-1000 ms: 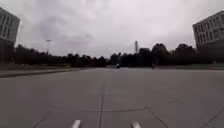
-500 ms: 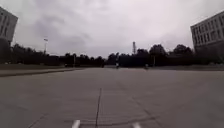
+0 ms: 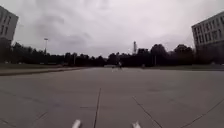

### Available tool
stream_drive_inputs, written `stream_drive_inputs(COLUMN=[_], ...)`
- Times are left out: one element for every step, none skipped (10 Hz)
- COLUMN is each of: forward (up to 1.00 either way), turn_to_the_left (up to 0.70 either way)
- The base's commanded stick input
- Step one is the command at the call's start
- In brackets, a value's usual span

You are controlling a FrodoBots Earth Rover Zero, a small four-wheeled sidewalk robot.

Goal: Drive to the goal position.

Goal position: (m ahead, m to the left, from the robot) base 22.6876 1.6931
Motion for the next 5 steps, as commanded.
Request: stream_drive_inputs(forward=[0.7,0.7,0.7,0.7,0.7], turn_to_the_left=[0.0,0.0,0.0,0.0,-0.15])
